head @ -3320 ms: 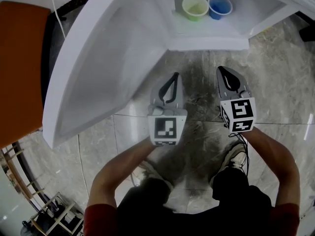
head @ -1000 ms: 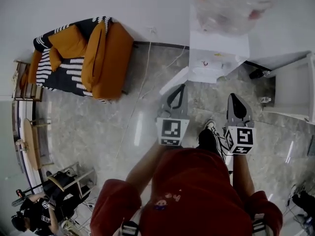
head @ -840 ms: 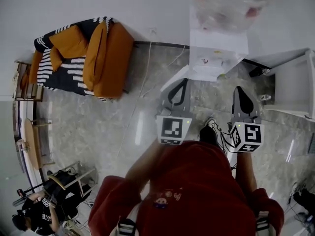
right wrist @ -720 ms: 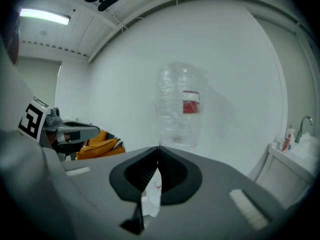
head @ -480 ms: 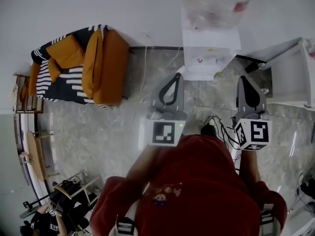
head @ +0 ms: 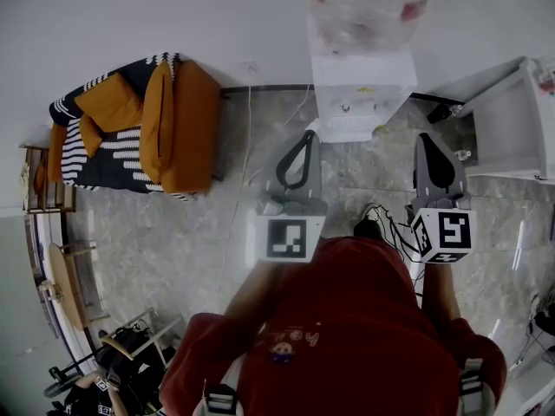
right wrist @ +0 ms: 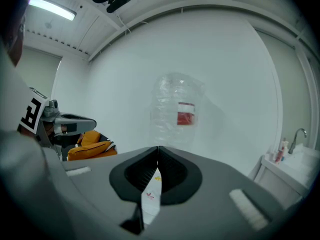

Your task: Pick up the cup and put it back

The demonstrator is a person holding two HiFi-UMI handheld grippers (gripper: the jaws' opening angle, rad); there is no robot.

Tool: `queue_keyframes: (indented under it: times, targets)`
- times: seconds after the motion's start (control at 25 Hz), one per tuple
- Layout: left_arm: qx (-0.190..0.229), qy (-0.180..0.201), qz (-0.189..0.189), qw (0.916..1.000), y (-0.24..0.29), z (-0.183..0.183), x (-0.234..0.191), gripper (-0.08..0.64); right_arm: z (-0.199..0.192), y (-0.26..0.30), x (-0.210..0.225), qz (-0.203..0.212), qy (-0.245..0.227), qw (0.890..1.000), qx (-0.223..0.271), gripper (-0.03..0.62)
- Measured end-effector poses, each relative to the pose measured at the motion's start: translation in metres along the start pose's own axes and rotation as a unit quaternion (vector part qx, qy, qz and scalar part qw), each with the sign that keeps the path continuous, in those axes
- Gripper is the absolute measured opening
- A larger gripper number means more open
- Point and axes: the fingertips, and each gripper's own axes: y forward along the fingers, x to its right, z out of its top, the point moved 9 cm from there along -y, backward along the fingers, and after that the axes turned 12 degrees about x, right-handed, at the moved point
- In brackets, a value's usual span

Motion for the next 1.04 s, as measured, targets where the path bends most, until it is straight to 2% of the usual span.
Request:
queue_keyframes:
  times: [0.2,0.4,0.64,0.84,1.04]
  targets:
    - [-0.005,0.018,-0.011,0.9998,0.005,-0.002,0.002,0.000,-0.003,0.002,0.001,0.002,0.000,1.000,-0.002,0.002]
    - [0.003,-0.001,0.002,1.0000,0.011,-0.003,0.002,0.000,-0.004,0.006,0.004,0.002,0.003,1.000,-0.004,0.002]
    - [-0.005,0.021,-0.005,0.9998,0.013,-0.003,0.000,0.000,-0.004,0.008,0.006,0.004,0.004,1.000,-0.003,0.002]
    - [0.001,0.010,0.005,0.9999,0.016,-0.003,-0.004,0.000,-0.004,0.012,0.008,-0.004,0.006,1.000,0.004,0.002]
    - [-0.008,0.017,0.003,0.9998,0.015,-0.001,-0.002,0.000,-0.002,0.010,0.010,-0.006,0.010,1.000,0.007,0.002]
